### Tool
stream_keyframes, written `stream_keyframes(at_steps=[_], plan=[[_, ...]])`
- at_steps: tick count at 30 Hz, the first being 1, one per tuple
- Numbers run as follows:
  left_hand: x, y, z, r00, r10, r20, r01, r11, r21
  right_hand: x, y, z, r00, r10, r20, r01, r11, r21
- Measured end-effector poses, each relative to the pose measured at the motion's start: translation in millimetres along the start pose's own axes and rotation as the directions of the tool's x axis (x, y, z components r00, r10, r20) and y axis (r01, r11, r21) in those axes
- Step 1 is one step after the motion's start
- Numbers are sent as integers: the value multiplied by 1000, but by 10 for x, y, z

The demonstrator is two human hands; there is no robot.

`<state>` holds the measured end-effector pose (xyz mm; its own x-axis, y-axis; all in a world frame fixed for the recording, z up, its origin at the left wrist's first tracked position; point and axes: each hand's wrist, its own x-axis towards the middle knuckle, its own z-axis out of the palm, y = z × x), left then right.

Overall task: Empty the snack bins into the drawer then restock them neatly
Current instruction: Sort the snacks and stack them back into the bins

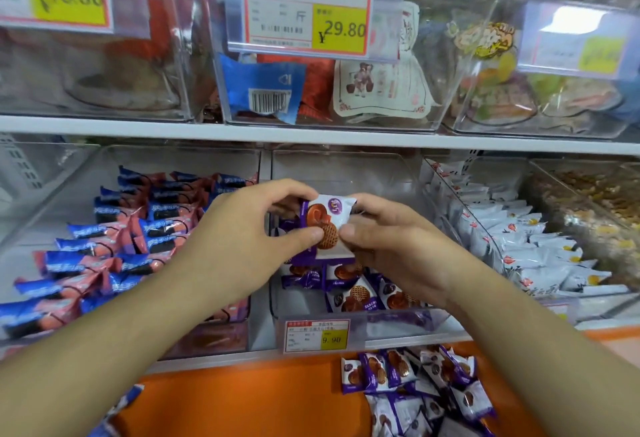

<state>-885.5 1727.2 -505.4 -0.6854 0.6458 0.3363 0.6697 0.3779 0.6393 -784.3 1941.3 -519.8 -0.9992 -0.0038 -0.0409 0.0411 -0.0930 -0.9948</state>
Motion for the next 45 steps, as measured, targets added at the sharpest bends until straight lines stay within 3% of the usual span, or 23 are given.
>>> stream_keyframes(at_steps=[3,6,8,11,17,19,22,25,27,29,31,34,36,37,39,43,45], plan=[[-28,-27,-10,1000,25,5,-25,996,81,49,94,-50,992,11,-128,-33,984,-173],[-56,-133,-43,993,48,112,-76,962,262,144,120,-103,976,51,-210,-133,908,-397],[-94,-212,-37,979,69,191,-138,916,376,228,123,-76,982,79,-174,-169,783,-598],[-156,-314,-2,966,100,237,-195,884,425,349,251,38,994,102,-47,-97,564,-820],[-197,-406,57,969,132,211,-208,892,400,486,459,158,997,49,53,44,175,-984],[-205,-420,67,970,136,201,-207,895,394,507,482,133,996,65,61,53,113,-992],[-211,-435,72,970,141,200,-211,896,391,577,468,33,994,-108,-1,21,206,-978],[-207,-456,85,969,150,197,-220,889,402,814,456,-135,916,-302,-263,-175,289,-941],[-204,-466,93,969,157,191,-224,887,405,976,473,-202,909,-213,-358,-283,316,-906],[-206,-473,92,969,159,187,-223,888,402,1080,499,-220,935,-88,-343,-299,320,-899],[-205,-478,91,969,165,182,-227,887,403,1137,488,-237,948,-62,-312,-271,353,-896],[-204,-487,94,968,172,182,-233,884,406,1174,422,-267,901,-142,-409,-261,577,-774],[-208,-492,95,969,169,183,-231,884,407,1172,392,-289,868,-68,-492,-249,798,-549],[-208,-492,96,968,168,187,-232,883,409,1148,382,-283,870,-12,-493,-243,859,-450],[-211,-491,96,967,168,189,-233,882,409,1086,381,-281,889,8,-457,-253,842,-477],[-207,-485,96,967,163,195,-231,880,414,1033,402,-331,912,-107,-396,-304,471,-828],[-209,-485,94,967,161,198,-232,880,414,1004,387,-341,913,-99,-395,-311,459,-832]])
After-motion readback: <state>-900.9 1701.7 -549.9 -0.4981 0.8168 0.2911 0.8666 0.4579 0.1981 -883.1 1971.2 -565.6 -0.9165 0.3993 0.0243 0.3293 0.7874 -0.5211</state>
